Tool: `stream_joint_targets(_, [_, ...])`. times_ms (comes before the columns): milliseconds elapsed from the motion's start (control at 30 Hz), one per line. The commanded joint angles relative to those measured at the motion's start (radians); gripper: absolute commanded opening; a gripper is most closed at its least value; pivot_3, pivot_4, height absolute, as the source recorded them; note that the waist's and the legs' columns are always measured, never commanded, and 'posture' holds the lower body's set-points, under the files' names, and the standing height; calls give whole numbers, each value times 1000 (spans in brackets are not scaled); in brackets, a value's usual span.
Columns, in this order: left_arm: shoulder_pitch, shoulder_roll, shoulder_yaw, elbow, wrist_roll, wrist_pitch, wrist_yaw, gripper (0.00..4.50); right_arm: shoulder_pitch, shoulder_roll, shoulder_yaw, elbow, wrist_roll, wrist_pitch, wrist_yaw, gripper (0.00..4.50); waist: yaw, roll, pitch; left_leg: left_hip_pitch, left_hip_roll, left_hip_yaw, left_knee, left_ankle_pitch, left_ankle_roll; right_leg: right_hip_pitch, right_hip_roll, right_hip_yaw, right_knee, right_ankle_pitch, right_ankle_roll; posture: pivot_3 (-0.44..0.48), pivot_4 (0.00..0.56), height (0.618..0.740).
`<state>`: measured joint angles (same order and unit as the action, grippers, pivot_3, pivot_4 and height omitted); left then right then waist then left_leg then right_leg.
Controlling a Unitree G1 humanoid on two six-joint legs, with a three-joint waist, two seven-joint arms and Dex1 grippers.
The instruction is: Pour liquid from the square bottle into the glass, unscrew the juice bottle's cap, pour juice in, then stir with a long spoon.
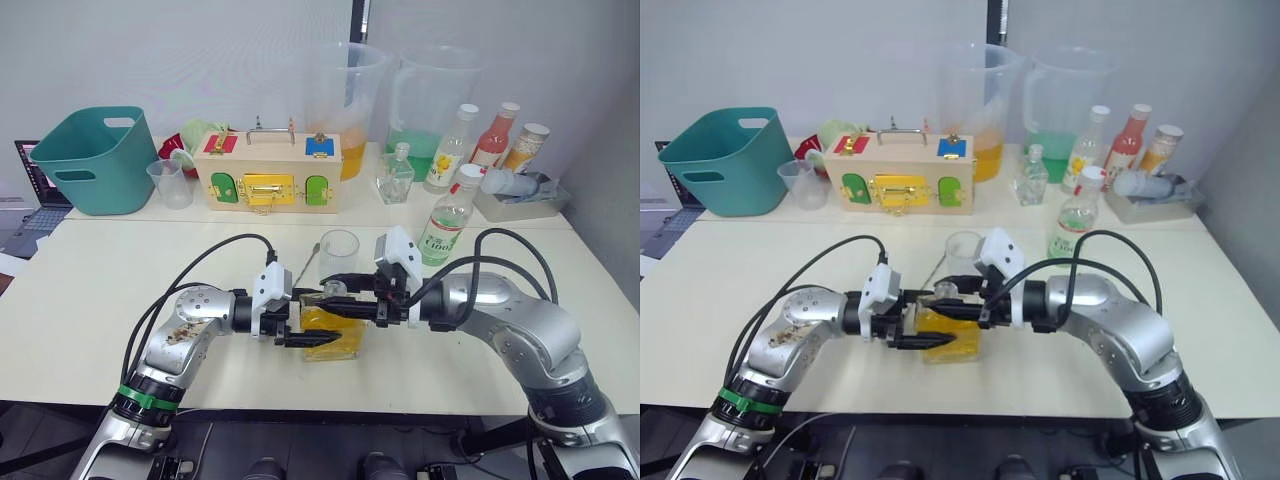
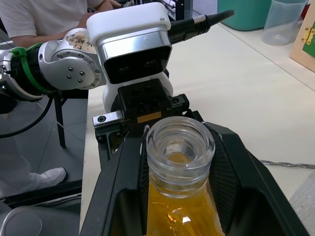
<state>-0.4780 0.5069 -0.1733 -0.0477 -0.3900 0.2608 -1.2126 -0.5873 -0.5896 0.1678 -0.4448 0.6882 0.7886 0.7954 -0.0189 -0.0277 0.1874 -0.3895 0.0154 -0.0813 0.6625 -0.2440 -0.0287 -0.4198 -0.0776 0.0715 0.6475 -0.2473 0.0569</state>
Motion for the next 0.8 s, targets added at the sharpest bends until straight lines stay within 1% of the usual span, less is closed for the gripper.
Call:
stream_joint_targets(33, [5, 4, -11, -9, 11, -6, -1, 2810, -21, 29, -63, -30, 44, -45, 23, 1117, 0, 0, 0, 0, 0, 0, 0, 0, 0, 0, 0, 0, 0, 0, 0, 0, 150, 740])
stream_joint_targets(100, [4, 6, -14, -6, 13, -6, -5, 2810, -24, 41, -72, -32, 48, -57, 34, 1117, 0, 0, 0, 0, 0, 0, 0, 0, 0, 0, 0, 0, 0, 0, 0, 0, 150, 740])
stream_joint_targets(233, [-13, 23, -28, 10, 35, 10, -9, 2810, -44, 38, -75, -44, 1, -123, 67, 1117, 0, 0, 0, -1, 0, 0, 0, 0, 0, -1, 0, 0, 0, 0, 0, 0, 150, 740])
stream_joint_targets(567, [-15, 38, -52, 22, 37, 16, -36, 2810, -81, 25, -164, -68, 35, -140, 87, 1117, -3, 0, 0, -2, 0, 0, 0, 0, 0, -3, 0, 0, 0, 0, 0, 0, 150, 740])
stream_joint_targets(800, [-9, 33, -59, 30, 29, 25, -35, 2810, -94, 19, -174, -87, 21, -159, 93, 1117, -3, 0, 0, -2, 0, 0, 0, 0, 0, -3, 0, 0, 0, 0, 0, 0, 150, 740])
